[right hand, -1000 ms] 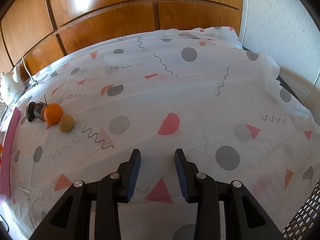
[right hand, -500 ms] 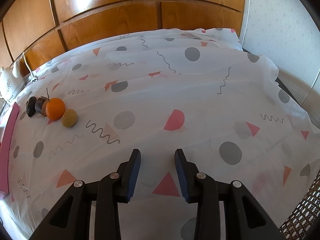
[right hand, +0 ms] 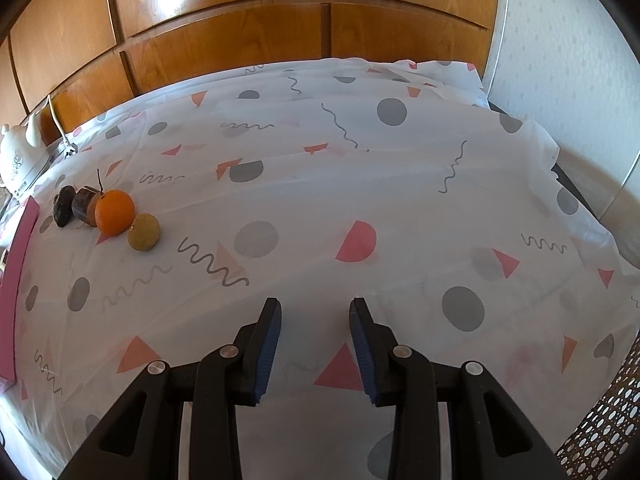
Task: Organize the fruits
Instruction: 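Carry the root slice with the left tool into the tray, release, then reach the right tool to the small yellow fruit and grasp it, then carry the yellow fruit with the right tool into the tray, release, then reach the left tool to the dark round fruit and grasp it, then carry the dark round fruit with the left tool into the tray, release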
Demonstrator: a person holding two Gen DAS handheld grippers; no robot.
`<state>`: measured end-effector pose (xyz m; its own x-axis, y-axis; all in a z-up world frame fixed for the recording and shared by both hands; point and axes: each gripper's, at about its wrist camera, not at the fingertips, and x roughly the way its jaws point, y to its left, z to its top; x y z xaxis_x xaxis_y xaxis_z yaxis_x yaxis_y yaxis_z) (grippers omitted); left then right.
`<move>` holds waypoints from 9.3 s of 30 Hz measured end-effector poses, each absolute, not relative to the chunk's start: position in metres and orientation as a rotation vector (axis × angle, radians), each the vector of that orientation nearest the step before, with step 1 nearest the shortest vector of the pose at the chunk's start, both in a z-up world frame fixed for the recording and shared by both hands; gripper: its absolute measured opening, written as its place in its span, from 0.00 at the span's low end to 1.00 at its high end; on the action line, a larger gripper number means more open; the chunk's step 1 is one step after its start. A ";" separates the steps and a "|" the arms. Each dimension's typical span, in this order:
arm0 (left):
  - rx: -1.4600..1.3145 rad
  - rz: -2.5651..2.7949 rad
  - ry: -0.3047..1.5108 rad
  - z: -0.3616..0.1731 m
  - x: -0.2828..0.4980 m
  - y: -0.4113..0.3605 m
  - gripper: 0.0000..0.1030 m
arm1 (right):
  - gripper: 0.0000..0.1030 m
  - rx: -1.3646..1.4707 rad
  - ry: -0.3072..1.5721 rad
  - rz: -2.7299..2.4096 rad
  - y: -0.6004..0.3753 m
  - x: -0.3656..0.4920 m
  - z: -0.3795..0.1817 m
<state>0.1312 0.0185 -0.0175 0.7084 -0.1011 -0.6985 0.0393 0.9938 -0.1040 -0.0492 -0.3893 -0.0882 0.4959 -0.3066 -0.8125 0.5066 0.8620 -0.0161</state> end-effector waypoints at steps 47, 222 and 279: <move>-0.225 -0.011 0.826 -0.029 0.030 0.086 0.77 | 0.35 0.137 0.940 -0.195 -0.325 0.039 -0.080; -0.156 -0.515 1.027 -0.070 0.172 -0.128 0.47 | 0.34 0.292 0.903 -0.518 -0.406 -0.047 -0.092; -0.189 -0.109 0.834 -0.019 0.102 0.050 0.60 | 0.34 0.285 0.908 -0.467 -0.383 -0.049 -0.095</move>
